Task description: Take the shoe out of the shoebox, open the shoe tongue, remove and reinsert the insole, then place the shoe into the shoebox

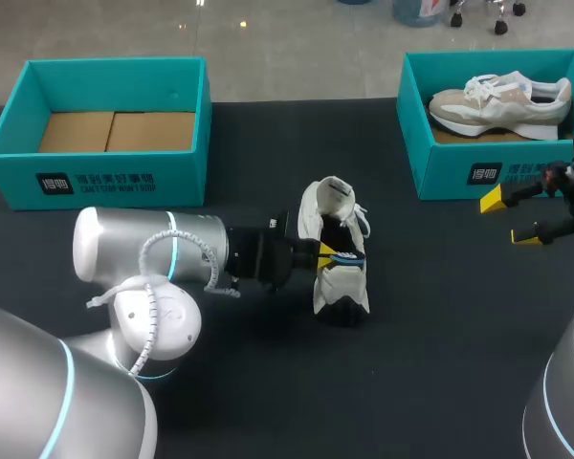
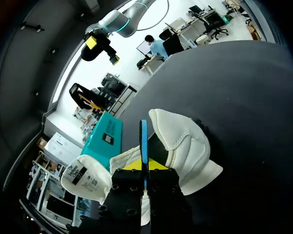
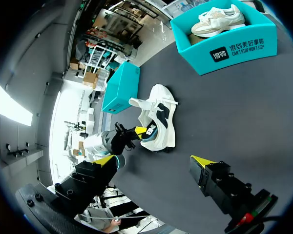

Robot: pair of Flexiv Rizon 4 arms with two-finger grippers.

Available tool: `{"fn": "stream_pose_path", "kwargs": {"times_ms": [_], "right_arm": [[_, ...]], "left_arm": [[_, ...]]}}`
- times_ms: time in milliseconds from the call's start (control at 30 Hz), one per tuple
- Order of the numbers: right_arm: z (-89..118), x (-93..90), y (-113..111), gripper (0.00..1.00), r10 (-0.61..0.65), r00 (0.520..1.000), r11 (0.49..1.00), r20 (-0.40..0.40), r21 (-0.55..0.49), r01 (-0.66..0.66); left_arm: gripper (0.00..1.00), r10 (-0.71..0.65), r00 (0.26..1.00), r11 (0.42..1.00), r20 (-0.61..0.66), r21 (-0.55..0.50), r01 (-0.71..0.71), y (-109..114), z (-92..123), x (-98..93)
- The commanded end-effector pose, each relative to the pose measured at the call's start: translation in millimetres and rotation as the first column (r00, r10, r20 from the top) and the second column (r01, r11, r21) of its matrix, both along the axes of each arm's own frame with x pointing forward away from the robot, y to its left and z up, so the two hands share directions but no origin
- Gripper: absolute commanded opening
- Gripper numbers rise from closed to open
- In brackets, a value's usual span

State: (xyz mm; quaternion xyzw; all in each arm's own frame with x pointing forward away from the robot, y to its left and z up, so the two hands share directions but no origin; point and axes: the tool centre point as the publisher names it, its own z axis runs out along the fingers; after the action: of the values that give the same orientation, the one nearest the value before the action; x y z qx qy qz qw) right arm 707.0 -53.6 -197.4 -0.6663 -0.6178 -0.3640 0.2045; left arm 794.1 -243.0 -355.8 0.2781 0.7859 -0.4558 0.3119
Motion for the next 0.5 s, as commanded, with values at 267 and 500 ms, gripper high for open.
{"fn": "stream_pose_path", "kwargs": {"times_ms": [267,500], "right_arm": [[0,-0.8,0,1.0,-0.002,1.0,1.0,-0.002,-0.004,0.002],[0,-0.8,0,1.0,-0.002,1.0,1.0,-0.002,-0.004,0.002]], "left_arm": [[0.45,0.018,1.0,1.0,-0.021,-0.025,-0.019,-1,12,-5.9],[0.2,0.0,1.0,0.999,-0.027,-0.033,-0.001,2,18,-14.6]]}}
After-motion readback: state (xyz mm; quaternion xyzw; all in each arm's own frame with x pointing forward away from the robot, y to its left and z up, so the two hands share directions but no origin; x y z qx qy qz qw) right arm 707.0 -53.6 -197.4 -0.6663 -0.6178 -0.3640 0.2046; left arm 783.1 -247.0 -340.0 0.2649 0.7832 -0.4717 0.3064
